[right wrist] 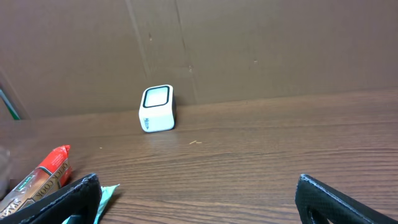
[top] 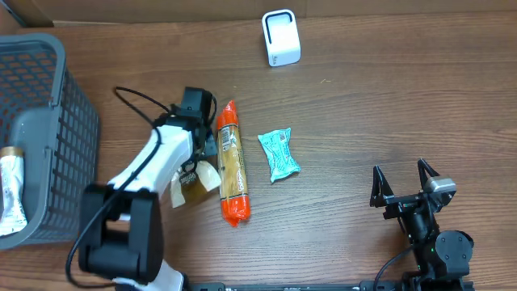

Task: Scan the item barcode
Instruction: 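Carry the bread bag out and place it left of the pasta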

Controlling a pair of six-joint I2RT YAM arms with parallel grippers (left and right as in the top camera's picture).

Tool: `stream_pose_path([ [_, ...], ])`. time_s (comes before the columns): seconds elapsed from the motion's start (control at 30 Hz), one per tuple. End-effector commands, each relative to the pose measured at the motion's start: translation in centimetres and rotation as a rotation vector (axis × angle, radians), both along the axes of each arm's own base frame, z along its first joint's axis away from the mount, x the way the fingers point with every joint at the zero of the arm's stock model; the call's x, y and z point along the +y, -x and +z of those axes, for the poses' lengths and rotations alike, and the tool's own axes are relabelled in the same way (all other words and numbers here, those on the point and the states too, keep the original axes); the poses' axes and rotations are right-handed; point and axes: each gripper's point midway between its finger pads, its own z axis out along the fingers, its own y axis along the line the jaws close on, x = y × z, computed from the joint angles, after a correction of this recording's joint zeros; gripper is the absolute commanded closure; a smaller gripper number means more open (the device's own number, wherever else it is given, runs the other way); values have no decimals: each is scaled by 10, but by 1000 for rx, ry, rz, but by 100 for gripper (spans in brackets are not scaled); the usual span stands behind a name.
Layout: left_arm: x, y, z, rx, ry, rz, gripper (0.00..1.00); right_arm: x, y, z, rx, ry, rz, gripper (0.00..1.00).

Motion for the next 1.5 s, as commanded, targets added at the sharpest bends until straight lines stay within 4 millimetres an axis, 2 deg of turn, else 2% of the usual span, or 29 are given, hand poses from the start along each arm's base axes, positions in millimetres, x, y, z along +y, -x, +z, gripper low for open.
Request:
stream_pose_path([
  [0.0, -16, 10, -31, 91, -10, -84, 96, 0, 0, -3, -1, 1, 0, 0],
  [0.13, -40, 13, -40, 105, -10, -153, 96, 0, 0, -3, -1, 1, 0, 0],
  [0.2, -60, 15, -39, 94, -10, -209, 96, 0, 0, -3, -1, 1, 0, 0],
  [0.33, -74, 16, -39, 86, 0, -246, 96, 0, 0, -3, -1, 1, 0, 0],
  [0.37, -75, 17, -40, 88, 6, -248, 92, 0, 0, -3, -1, 1, 0, 0],
  [0.5, -76, 18, -40, 94, 12, -248, 53, 0, 0, -3, -1, 1, 0, 0],
  [0.6, -75, 19, -31, 112, 7, -247, 45, 0, 0, -3, -1, 1, 0, 0],
  [0.7, -72, 10, -3, 94, -20, -242, 43, 0, 0, -3, -1, 1, 0, 0],
  [0.77, -69, -2, 31, 48, -50, -234, 38, 0, 0, -3, -1, 1, 0, 0],
  [0.83, -68, -13, 66, -8, -62, -239, 31, 0, 0, -3, -1, 1, 0, 0],
  [0.87, -68, -20, 89, -44, -57, -254, 23, 0, 0, -3, -1, 1, 0, 0],
  [0.9, -69, -25, 107, -75, -52, -262, 7, 0, 0, -3, -1, 1, 0, 0],
  [0.93, -69, -30, 131, -117, -46, -272, 0, 0, 0, -3, -1, 1, 0, 0],
  [1.03, -60, -37, 195, -218, -39, -272, 0, 0, 0, -3, -1, 1, 0, 0],
  [1.13, -36, -34, 246, -297, -34, -211, 1, 0, 0, -3, -1, 1, 0, 0],
  [1.17, -18, -29, 268, -330, -35, -165, 0, 0, 0, -3, -1, 1, 0, 0],
  [1.23, 13, -19, 292, -372, -41, -84, 0, 0, 0, -3, -1, 1, 0, 0],
  [1.27, 26, -14, 300, -385, -45, -45, 0, 0, 0, -3, -1, 1, 0, 0],
  [1.4, 109, 19, 325, -442, -81, 209, 0, 0, 0, -3, -1, 1, 0, 0],
  [1.43, 144, 37, 331, -462, -92, 345, 0, 0, 0, -3, -1, 1, 0, 0],
  [1.47, 162, 48, 334, -473, -101, 411, 0, 0, 0, -3, -1, 1, 0, 0],
])
